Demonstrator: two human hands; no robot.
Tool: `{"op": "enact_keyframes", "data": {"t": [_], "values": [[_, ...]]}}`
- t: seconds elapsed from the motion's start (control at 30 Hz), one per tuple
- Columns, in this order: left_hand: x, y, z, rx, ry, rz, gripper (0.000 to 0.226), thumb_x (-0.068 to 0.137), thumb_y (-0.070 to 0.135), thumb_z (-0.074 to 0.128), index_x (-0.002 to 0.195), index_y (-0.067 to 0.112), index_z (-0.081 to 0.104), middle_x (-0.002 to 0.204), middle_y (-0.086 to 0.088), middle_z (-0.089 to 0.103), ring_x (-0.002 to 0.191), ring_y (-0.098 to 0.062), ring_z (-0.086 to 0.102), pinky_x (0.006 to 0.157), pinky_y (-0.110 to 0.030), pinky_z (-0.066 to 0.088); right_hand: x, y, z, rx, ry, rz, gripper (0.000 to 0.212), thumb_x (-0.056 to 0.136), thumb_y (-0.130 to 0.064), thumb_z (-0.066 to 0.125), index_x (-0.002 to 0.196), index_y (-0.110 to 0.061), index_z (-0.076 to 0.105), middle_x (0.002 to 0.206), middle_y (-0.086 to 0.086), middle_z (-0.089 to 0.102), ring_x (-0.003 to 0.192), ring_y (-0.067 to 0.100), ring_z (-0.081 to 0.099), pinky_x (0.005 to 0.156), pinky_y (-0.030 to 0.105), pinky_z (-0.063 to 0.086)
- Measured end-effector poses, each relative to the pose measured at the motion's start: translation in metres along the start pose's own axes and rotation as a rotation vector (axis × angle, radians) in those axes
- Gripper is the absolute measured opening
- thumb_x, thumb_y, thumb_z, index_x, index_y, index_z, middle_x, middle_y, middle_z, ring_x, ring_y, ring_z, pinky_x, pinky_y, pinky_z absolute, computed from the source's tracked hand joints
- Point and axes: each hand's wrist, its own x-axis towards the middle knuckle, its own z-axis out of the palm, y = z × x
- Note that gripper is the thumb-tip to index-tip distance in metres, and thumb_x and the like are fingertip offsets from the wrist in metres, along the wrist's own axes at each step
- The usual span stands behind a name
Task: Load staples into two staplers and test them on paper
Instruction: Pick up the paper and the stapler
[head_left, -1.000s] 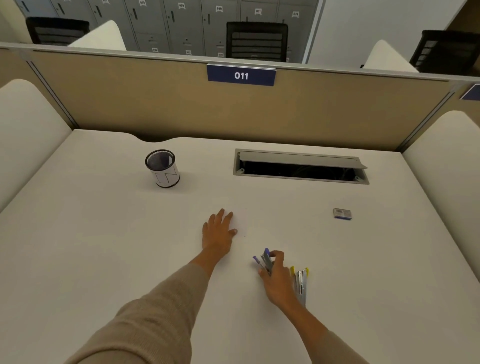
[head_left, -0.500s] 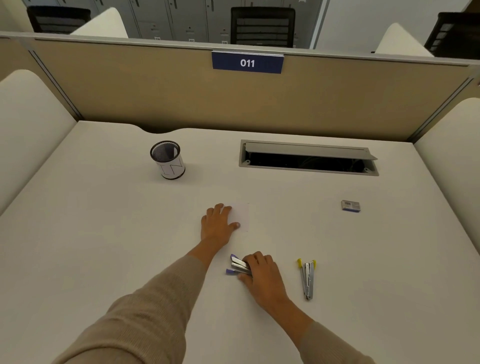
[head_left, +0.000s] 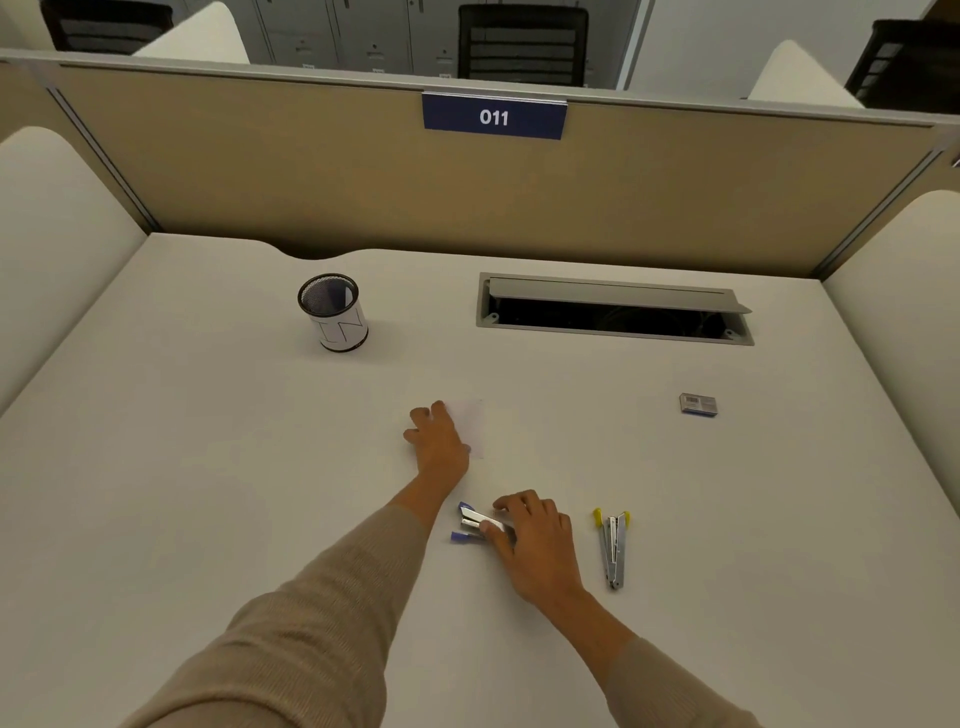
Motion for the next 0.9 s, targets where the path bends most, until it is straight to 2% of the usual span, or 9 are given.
{"op": "enact_keyframes", "data": {"t": [0.1,0.2,0.3,0.43,0.6,0.7,0.8,0.9], "values": [[-0.002,0.002,-0.002,-0.095,-0.017,-0.068,0.077,0.084,0.023,0.074,0.140,0.005,0.025,0.139,-0.018,0.032,0.127,-0.029,0.039,0.100,-0.035,0.039,0.002,0.000,-0.004,0.063,0.018,0.043,0.032,0.097,-0.048,0.046,0.123,-0.031,0.056,0.125,-0.013,0.052,0.113,0.012,0.048,0.094,0.027,0.035],[-0.005,-0.002,-0.005,-0.269,-0.063,-0.139,0.093,0.076,0.018,0.082,0.142,0.004,0.018,0.140,-0.020,0.030,0.126,-0.033,0.044,0.102,-0.037,0.041,0.003,-0.001,-0.009,0.105,0.060,0.066,0.027,0.095,-0.041,0.052,0.119,-0.030,0.057,0.122,-0.012,0.052,0.111,0.015,0.049,0.093,0.031,0.036],[-0.008,-0.010,-0.008,-0.413,-0.093,-0.179,0.100,0.070,0.013,0.086,0.142,0.005,0.017,0.136,-0.021,0.036,0.120,-0.037,0.050,0.096,-0.039,0.046,0.005,-0.002,-0.013,0.160,0.066,0.091,0.025,0.093,-0.034,0.056,0.118,-0.029,0.057,0.120,-0.012,0.052,0.111,0.015,0.049,0.092,0.031,0.034],[-0.015,-0.023,-0.005,-0.369,-0.088,-0.128,0.081,0.074,0.017,0.082,0.137,0.006,0.032,0.132,-0.019,0.045,0.119,-0.037,0.051,0.098,-0.043,0.046,0.006,-0.005,-0.017,0.187,0.045,0.099,0.026,0.092,-0.029,0.058,0.118,-0.029,0.057,0.122,-0.010,0.052,0.112,0.015,0.048,0.090,0.030,0.030],[-0.024,-0.031,0.001,-0.266,-0.054,-0.141,0.051,0.086,0.027,0.070,0.130,0.010,0.050,0.134,-0.015,0.039,0.120,-0.035,0.046,0.098,-0.038,0.042,0.003,-0.010,-0.019,0.240,0.034,0.123,0.024,0.092,-0.027,0.060,0.116,-0.029,0.058,0.122,-0.010,0.051,0.112,0.015,0.049,0.090,0.030,0.030],[-0.030,-0.038,0.003,-0.395,-0.010,-0.081,0.039,0.085,0.025,0.070,0.116,0.007,0.056,0.119,-0.015,0.057,0.110,-0.034,0.056,0.091,-0.039,0.048,0.002,-0.011,-0.020,0.263,0.019,0.134,0.025,0.091,-0.027,0.061,0.115,-0.031,0.059,0.122,-0.011,0.052,0.112,0.014,0.050,0.091,0.031,0.030],[-0.040,-0.044,0.000,-0.534,0.036,-0.043,0.041,0.080,0.030,0.077,0.106,0.007,0.055,0.105,-0.010,0.063,0.099,-0.029,0.060,0.079,-0.035,0.050,0.000,-0.013,-0.023,0.329,0.027,0.148,0.025,0.089,-0.026,0.063,0.113,-0.031,0.059,0.121,-0.012,0.053,0.111,0.014,0.053,0.094,0.035,0.033],[-0.051,-0.043,-0.007,-0.623,0.063,-0.011,0.058,0.073,0.035,0.083,0.115,0.010,0.051,0.108,-0.004,0.058,0.100,-0.024,0.057,0.078,-0.030,0.046,0.002,-0.018,-0.031,0.451,0.065,0.161,0.026,0.088,-0.024,0.066,0.111,-0.031,0.059,0.117,-0.011,0.053,0.106,0.013,0.056,0.096,0.038,0.041]]}}
